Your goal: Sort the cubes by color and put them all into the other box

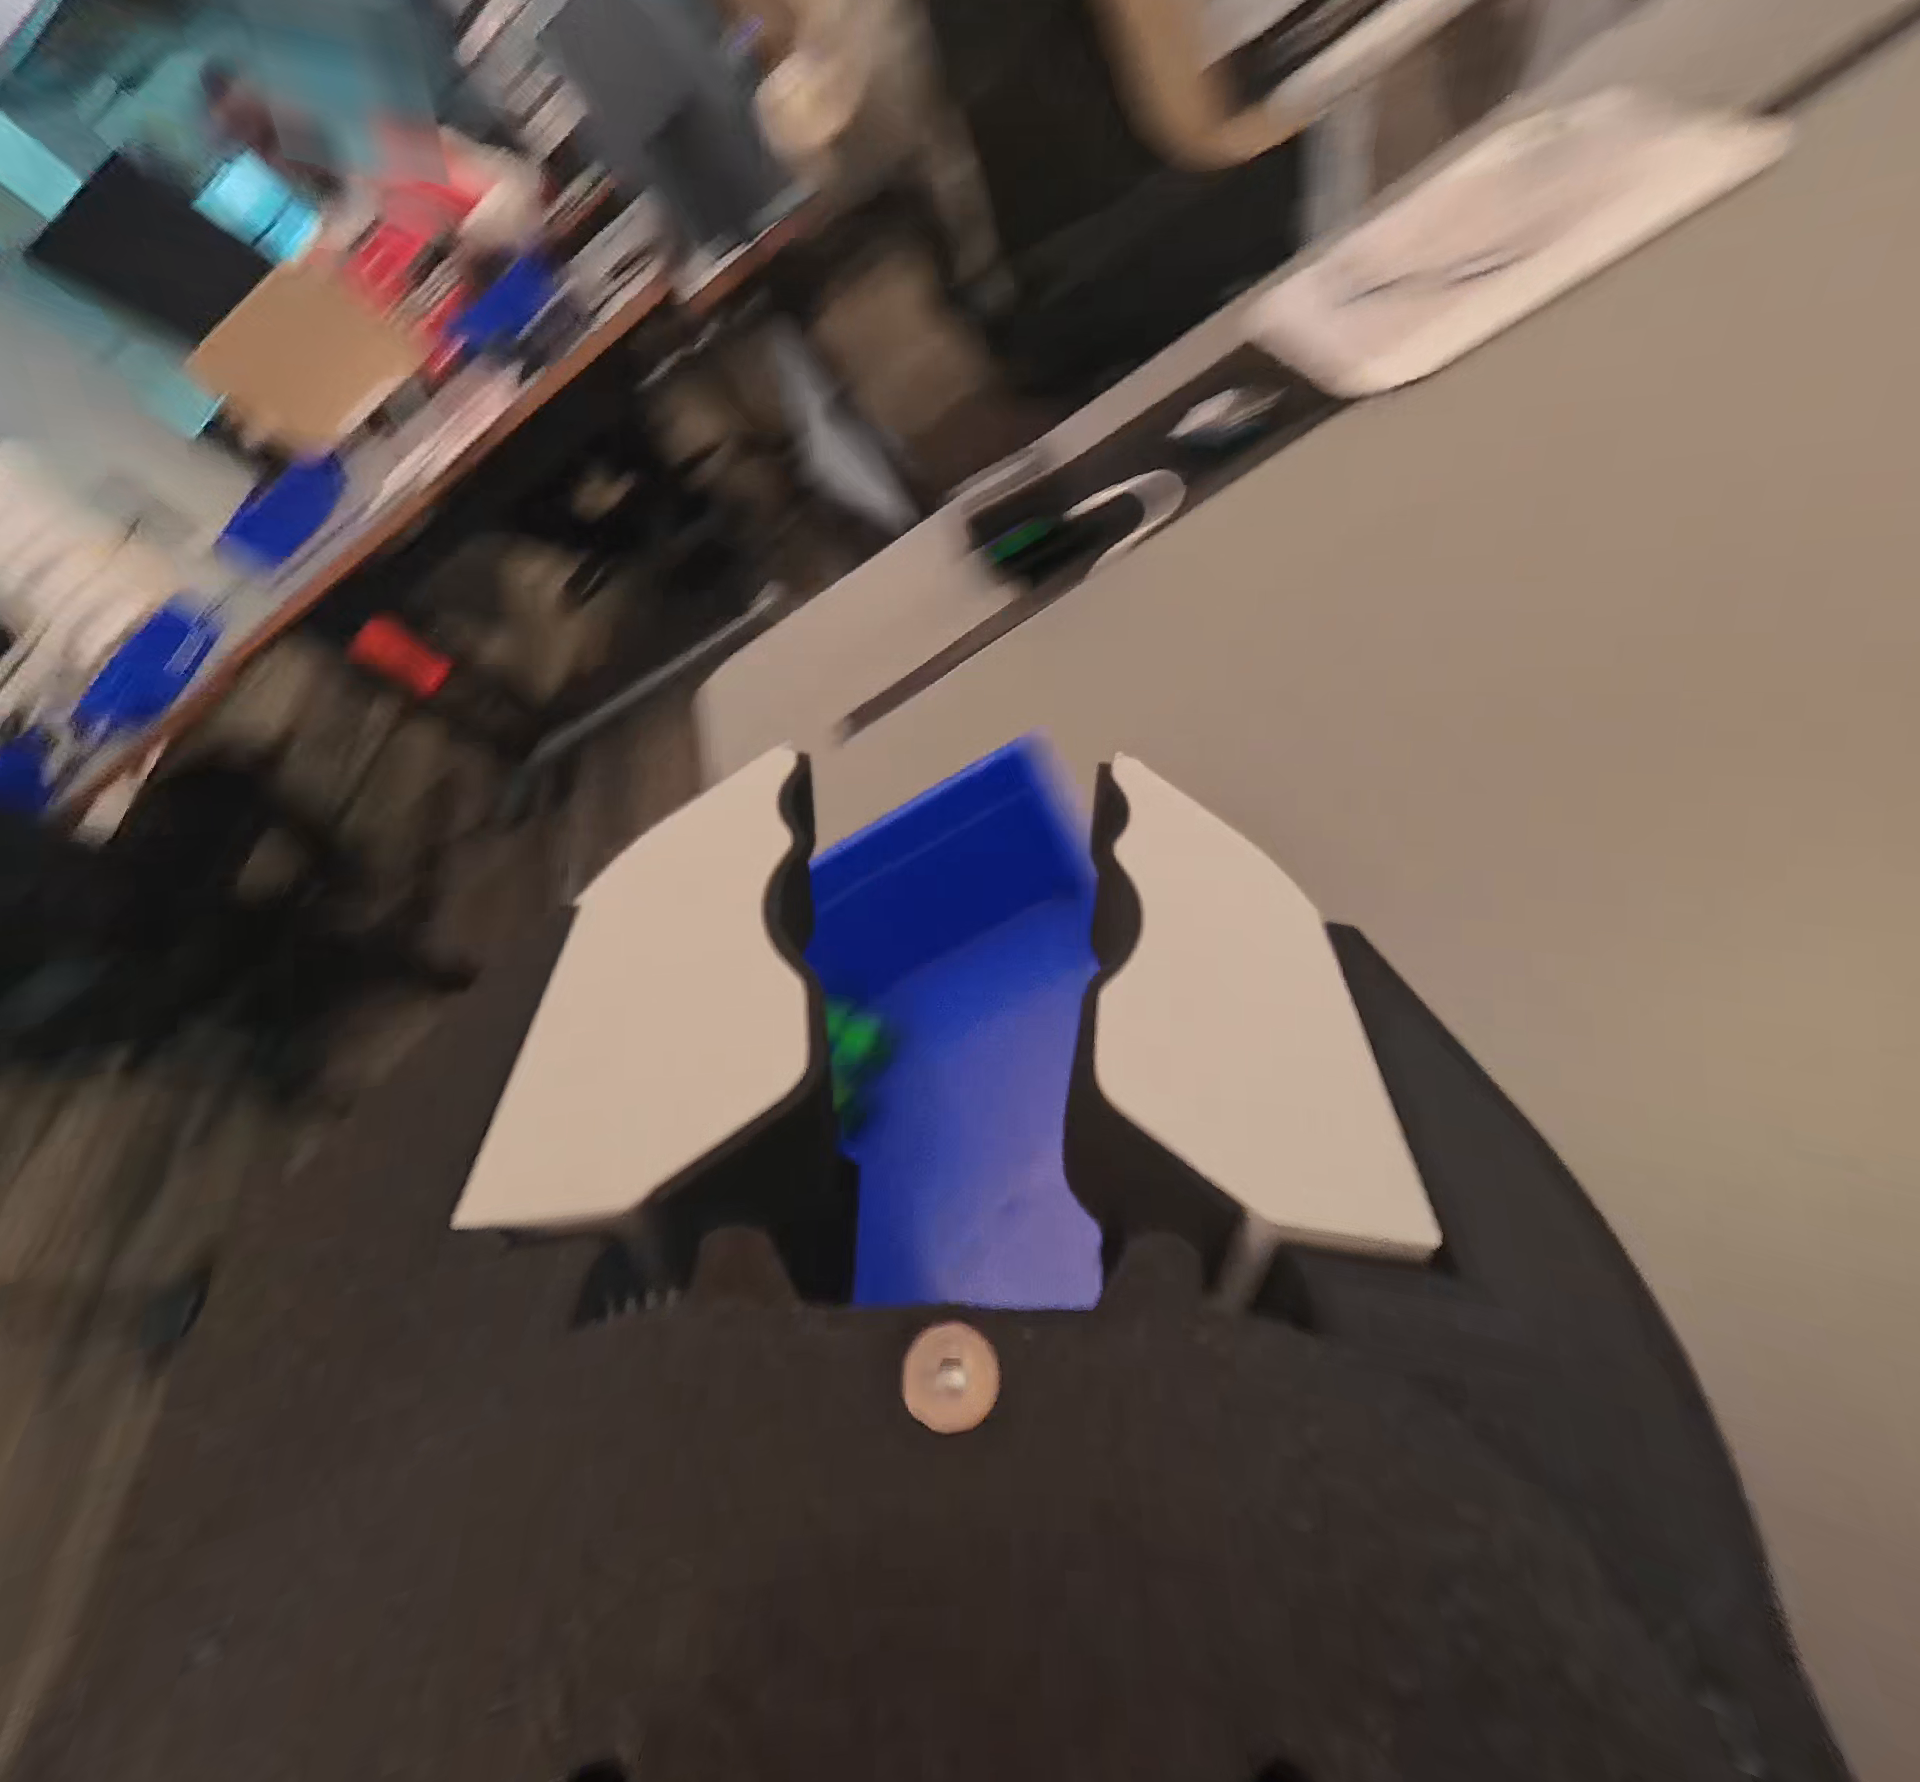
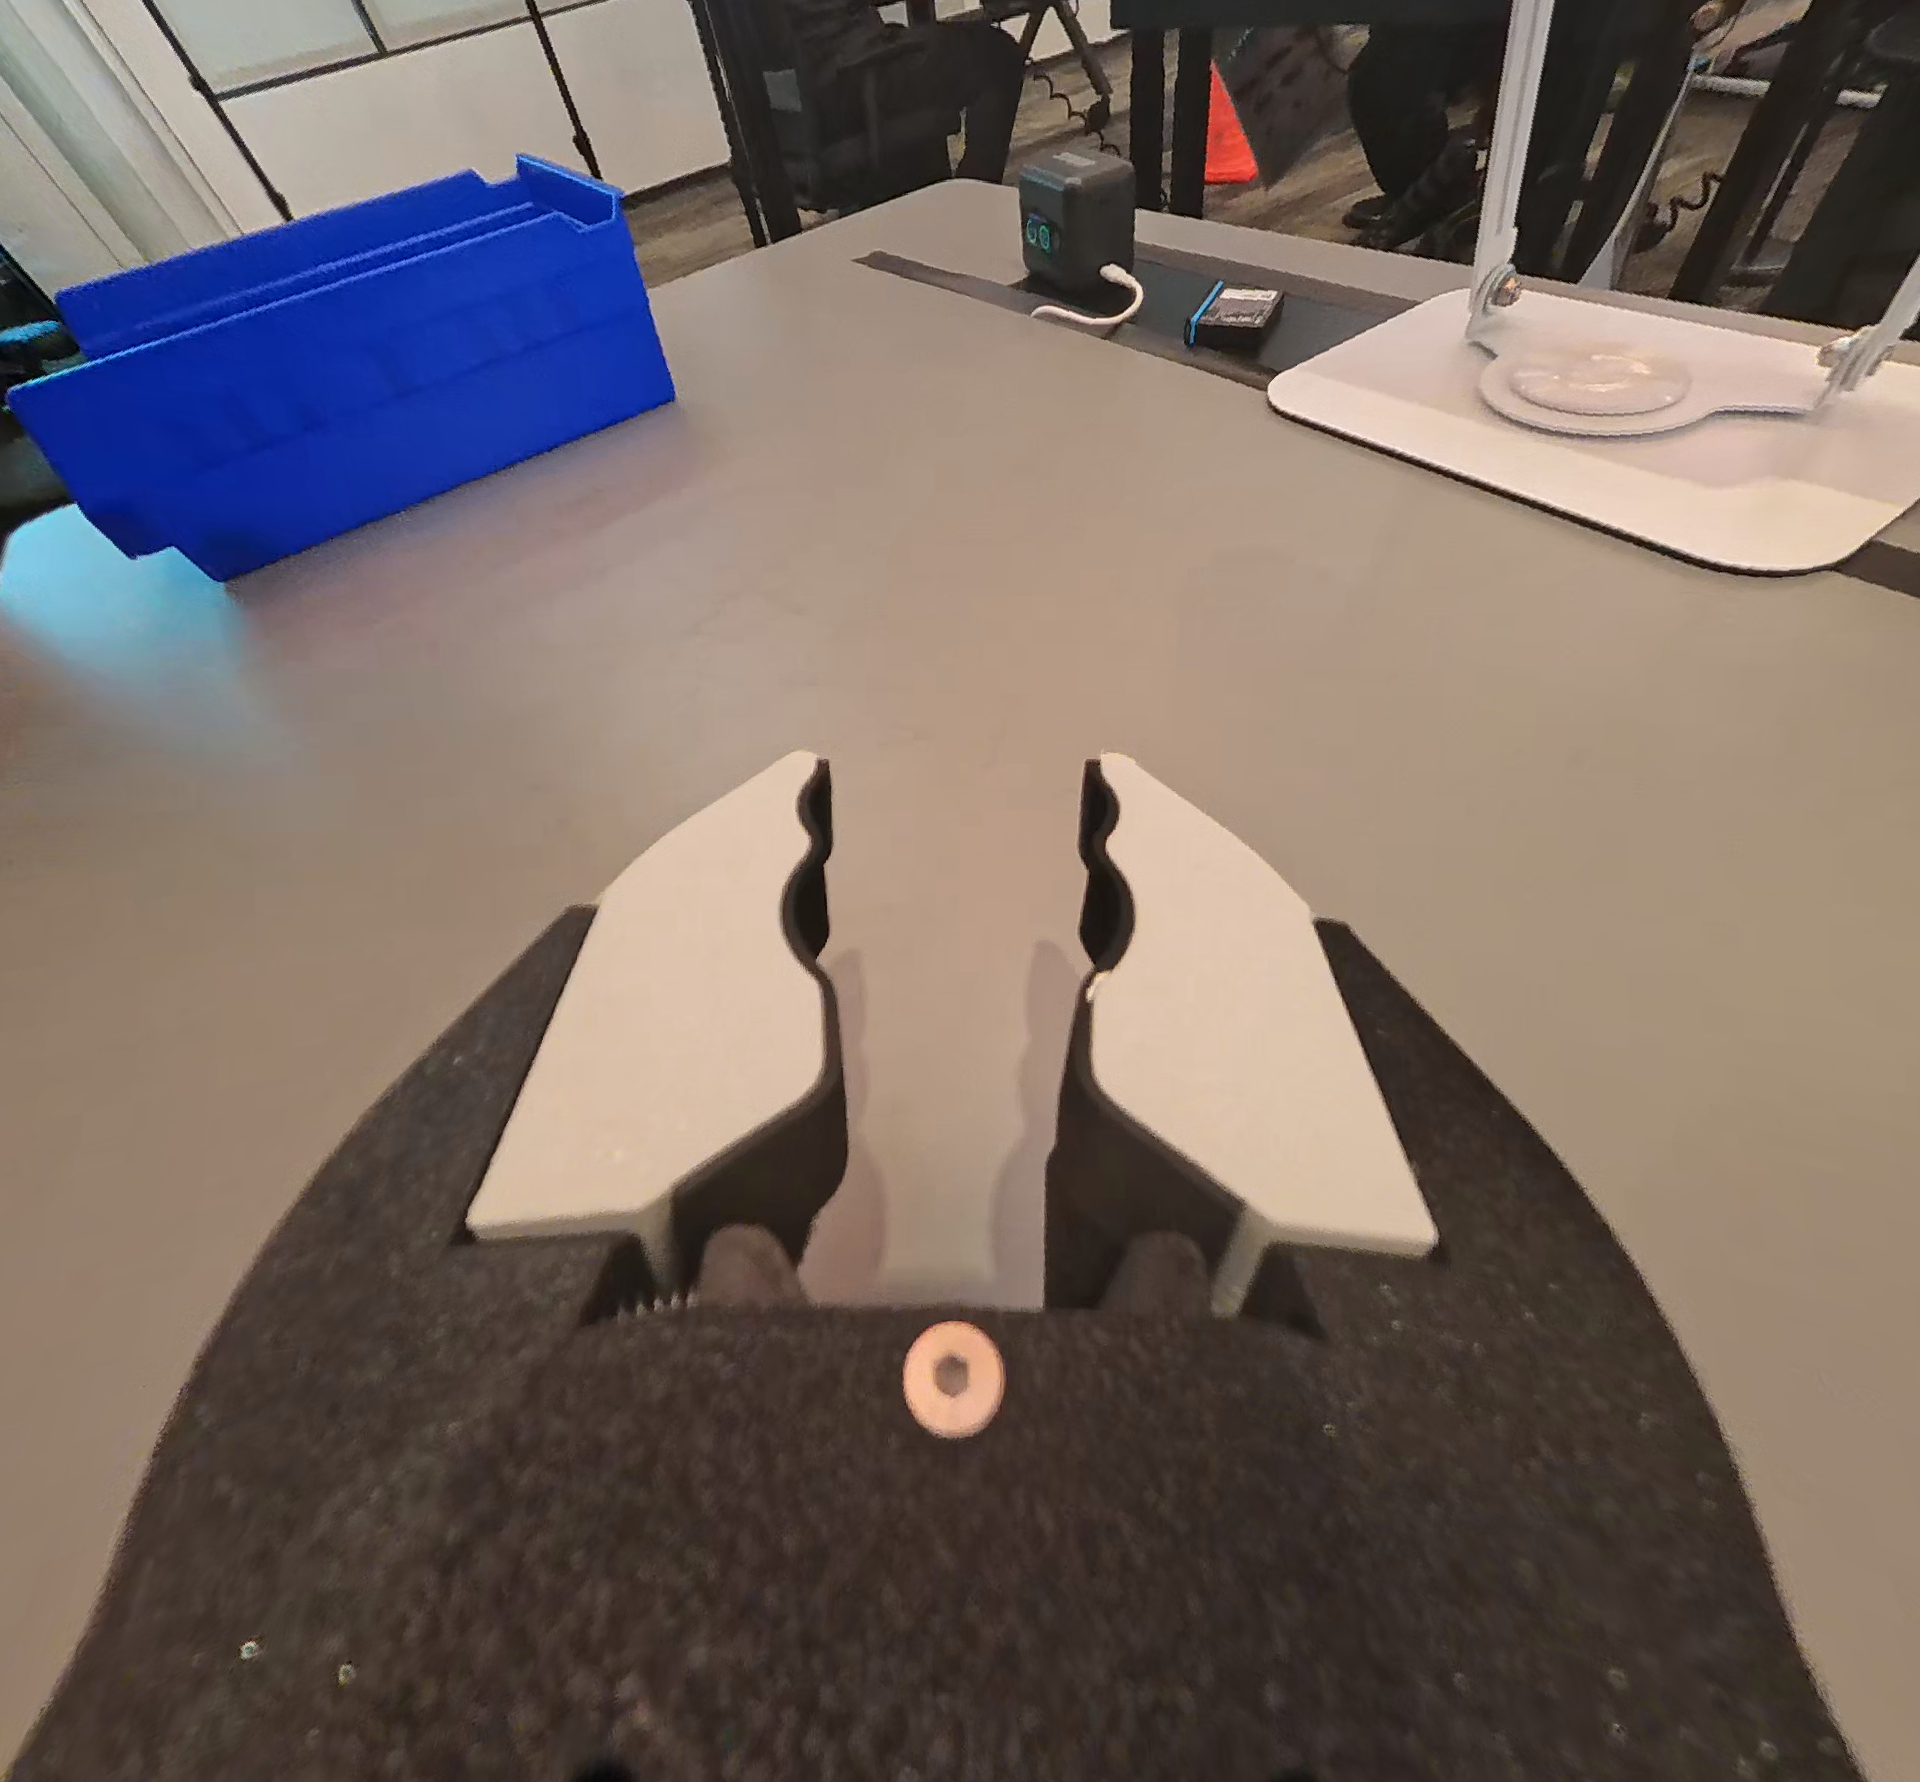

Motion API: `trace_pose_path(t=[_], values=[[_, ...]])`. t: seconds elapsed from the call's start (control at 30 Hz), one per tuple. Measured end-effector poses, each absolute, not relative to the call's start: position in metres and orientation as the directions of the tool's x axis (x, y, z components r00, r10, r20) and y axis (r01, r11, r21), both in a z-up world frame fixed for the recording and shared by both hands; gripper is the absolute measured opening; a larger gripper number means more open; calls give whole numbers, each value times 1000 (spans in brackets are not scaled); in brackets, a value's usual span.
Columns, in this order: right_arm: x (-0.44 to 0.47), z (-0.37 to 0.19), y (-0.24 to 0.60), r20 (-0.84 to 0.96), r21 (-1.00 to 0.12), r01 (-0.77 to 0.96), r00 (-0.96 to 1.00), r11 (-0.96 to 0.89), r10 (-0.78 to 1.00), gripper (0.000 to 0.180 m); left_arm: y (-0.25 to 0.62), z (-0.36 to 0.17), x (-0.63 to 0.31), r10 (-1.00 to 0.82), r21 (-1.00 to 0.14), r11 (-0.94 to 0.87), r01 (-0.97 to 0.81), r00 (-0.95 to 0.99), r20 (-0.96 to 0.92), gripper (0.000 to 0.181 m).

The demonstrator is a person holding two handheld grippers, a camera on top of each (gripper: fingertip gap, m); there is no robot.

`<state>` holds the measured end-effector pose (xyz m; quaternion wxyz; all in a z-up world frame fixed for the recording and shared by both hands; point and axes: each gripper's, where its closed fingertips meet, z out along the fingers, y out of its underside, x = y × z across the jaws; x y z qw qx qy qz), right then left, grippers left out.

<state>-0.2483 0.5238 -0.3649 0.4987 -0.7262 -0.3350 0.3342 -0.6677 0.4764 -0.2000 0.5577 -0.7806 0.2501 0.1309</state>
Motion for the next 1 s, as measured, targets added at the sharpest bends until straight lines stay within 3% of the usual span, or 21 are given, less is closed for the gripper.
trace_pose_path(t=[0.13,0.27,0.57,1.0], values=[[-252,-368,522,-164,-944,157,539,-290,826,46,460,-194,-749,-115,-830,-365,-421,905,-409,55],[-255,-369,520,-165,-942,165,532,-293,830,46,456,-220,-784,-119,-803,-445,-396,915,-385,55],[-255,-376,523,-184,-933,172,528,-317,829,46,472,-315,-775,-541,-524,-534,-663,745,-391,62],[-260,-382,520,-237,-917,169,499,-362,834,46,383,-379,-744,-776,-265,-601,-754,630,-34,60]])
